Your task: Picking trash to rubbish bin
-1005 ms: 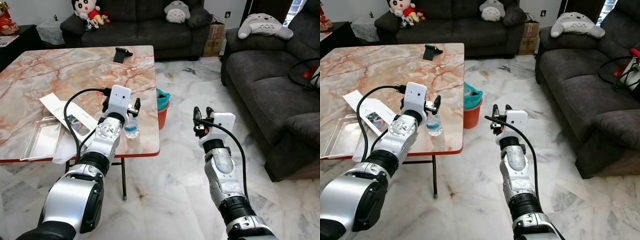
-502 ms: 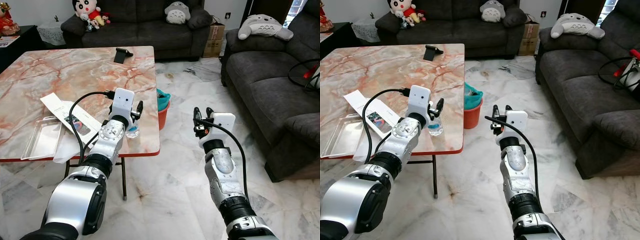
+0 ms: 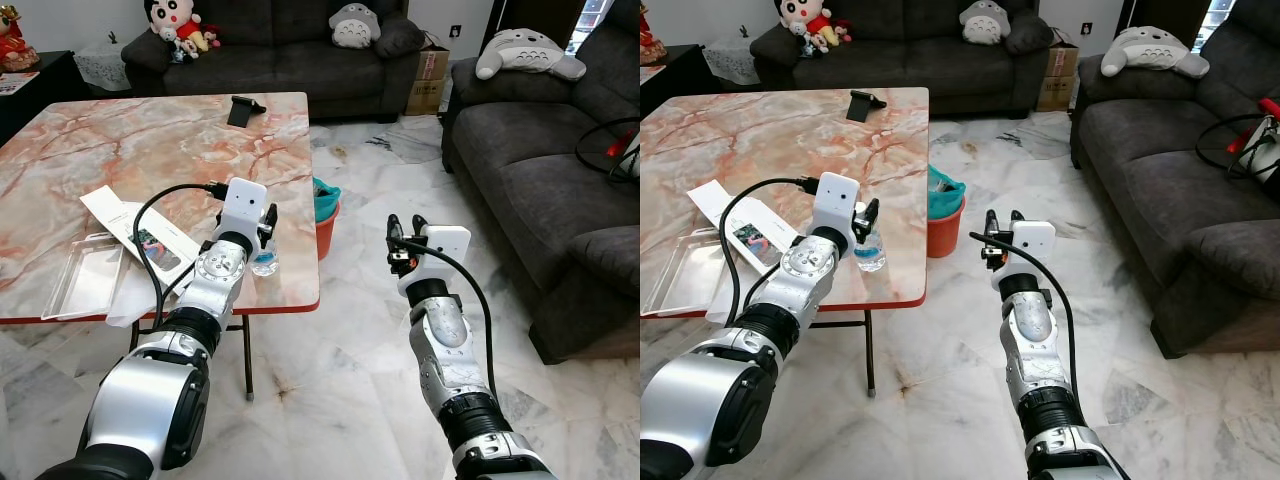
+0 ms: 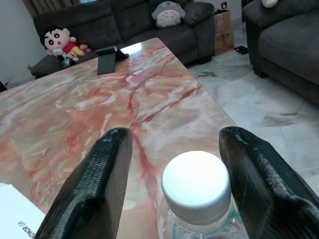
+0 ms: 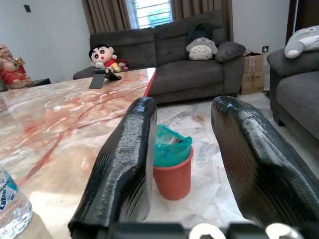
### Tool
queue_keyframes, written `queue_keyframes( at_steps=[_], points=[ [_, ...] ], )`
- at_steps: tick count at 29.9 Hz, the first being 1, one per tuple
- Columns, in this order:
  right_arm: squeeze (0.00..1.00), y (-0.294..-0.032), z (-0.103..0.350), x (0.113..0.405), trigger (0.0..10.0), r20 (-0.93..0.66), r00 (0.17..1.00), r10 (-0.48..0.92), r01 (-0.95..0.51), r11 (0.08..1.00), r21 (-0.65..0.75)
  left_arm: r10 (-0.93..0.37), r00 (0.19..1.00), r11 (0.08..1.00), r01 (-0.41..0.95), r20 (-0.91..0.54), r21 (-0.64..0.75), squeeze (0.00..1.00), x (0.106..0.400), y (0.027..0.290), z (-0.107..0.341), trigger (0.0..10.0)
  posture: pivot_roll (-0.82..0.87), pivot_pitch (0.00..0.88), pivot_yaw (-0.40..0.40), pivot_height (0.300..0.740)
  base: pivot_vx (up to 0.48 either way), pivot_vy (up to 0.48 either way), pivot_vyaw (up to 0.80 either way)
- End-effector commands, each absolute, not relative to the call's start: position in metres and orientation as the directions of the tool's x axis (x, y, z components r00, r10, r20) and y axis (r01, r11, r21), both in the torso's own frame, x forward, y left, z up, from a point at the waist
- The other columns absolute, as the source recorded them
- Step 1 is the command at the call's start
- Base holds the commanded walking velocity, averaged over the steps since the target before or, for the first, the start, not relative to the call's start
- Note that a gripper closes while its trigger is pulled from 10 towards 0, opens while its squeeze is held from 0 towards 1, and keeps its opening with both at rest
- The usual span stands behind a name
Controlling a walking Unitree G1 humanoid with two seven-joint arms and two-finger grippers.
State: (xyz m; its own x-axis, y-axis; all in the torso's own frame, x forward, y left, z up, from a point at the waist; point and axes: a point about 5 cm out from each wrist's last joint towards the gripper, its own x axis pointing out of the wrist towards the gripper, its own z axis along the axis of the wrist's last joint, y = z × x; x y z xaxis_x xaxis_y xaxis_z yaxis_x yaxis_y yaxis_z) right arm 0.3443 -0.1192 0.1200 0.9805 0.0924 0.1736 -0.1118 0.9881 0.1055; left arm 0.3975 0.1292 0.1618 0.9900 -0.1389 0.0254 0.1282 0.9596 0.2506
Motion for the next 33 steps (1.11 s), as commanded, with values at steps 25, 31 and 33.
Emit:
queue_keyframes(
  at_steps=[25,31,33],
  points=[
    [0.00,-0.119,0.121,0.345,10.0,0.170,0.981,0.093,-0.112,0.988,0.110,-0.184,0.983,0.954,0.180,-0.006,0.241,0.00,0.395,0.126,0.154,0.0,0.16,0.000,0.043,0.740,0.000,0.000,0.00],
    [0.00,-0.118,0.121,0.345,10.0,0.167,0.981,0.097,-0.116,0.987,0.109,-0.189,0.982,0.953,0.188,-0.018,0.239,0.00,0.392,0.126,0.147,0.0,0.16,0.000,0.046,0.740,0.000,0.000,0.00],
    [0.00,-0.118,0.121,0.345,10.0,0.168,0.981,0.097,-0.116,0.987,0.109,-0.185,0.983,0.955,0.184,-0.019,0.234,0.00,0.391,0.126,0.146,0.0,0.16,0.000,0.046,0.740,0.000,0.000,0.00]
  ],
)
